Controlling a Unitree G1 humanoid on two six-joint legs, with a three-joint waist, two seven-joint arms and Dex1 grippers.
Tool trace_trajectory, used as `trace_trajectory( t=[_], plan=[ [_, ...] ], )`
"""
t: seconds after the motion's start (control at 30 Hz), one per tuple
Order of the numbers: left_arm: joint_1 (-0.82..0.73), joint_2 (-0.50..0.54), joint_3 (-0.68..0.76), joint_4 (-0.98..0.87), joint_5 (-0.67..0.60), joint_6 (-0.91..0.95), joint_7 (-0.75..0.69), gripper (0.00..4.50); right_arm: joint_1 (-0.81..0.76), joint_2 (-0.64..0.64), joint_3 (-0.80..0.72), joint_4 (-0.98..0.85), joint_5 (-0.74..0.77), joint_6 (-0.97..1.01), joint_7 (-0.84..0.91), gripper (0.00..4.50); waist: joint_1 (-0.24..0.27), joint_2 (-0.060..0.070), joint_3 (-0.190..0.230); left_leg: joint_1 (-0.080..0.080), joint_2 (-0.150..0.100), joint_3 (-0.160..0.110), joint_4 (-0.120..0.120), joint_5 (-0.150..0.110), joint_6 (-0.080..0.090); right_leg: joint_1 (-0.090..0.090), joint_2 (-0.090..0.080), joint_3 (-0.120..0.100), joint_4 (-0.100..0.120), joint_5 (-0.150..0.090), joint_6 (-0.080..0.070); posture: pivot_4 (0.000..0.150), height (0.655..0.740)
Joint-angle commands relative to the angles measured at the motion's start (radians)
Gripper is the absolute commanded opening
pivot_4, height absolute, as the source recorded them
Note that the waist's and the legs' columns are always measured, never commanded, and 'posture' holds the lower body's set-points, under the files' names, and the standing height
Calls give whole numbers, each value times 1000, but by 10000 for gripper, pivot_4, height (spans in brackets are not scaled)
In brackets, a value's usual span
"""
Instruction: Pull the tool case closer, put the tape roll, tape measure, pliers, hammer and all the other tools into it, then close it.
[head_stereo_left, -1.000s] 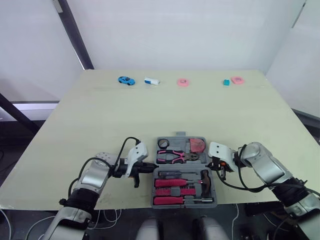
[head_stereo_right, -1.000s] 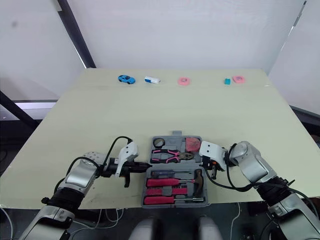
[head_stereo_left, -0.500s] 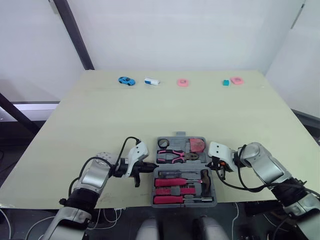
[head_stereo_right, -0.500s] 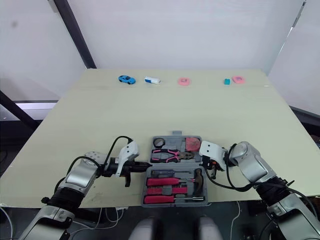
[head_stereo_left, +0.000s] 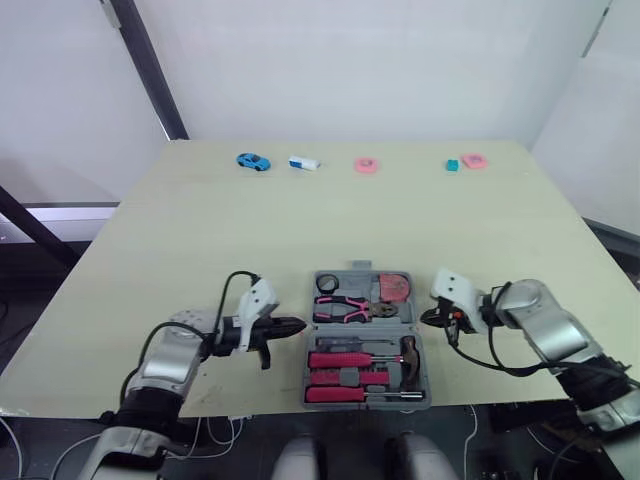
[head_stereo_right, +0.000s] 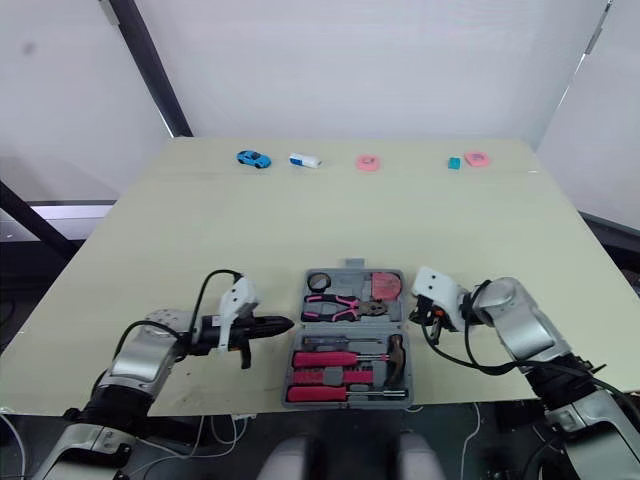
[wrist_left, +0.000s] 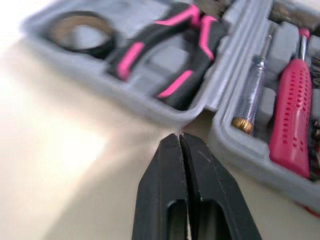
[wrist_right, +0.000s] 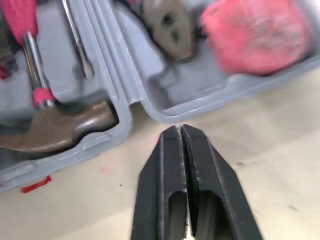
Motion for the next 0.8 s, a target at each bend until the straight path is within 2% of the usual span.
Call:
trace_trajectory(
  t=[0.03,0.17,0.2,0.43,0.63,0.7,0.8],
  plan=[
    [70,37,78,-62,-71,-14,-19,18912,98,-77,-111,-105,92,-2,43,18549,3,0,0,0,0,0,0,0,0,0,-1,0,0,0,0,1500,7400],
    [151,64,154,-89,-130,-32,-22,38122,218,-138,-251,-172,180,-17,42,37993,0,0,0,0,0,1,0,0,0,0,-1,0,-1,-2,-2,1500,7400],
    [171,68,176,-100,-147,-32,-20,44695,255,-149,-296,-186,206,-28,47,44706,0,0,0,0,0,1,0,0,0,0,-1,0,-1,-3,0,1500,7400],
    [305,75,336,-216,-317,44,-28,44695,529,-138,-595,-272,371,-65,50,44706,3,0,0,2,1,1,0,0,0,1,-1,0,-1,-5,0,1500,7400],
    [366,89,395,-250,-351,44,-17,44695,677,-147,-769,-327,460,5,12,44706,1,0,0,2,1,2,0,0,0,1,-1,0,-1,-5,1,1500,7400],
    [372,87,389,-279,-354,32,-24,44695,699,-159,-783,-355,505,75,0,44706,1,0,0,2,1,1,0,0,0,1,-1,0,-1,-5,1,1500,7400],
    [357,82,348,-331,-364,40,-36,44695,650,-152,-730,-408,569,196,-76,44706,0,0,0,2,1,2,0,0,0,1,-2,0,-1,-5,0,1500,7400]
  ],
)
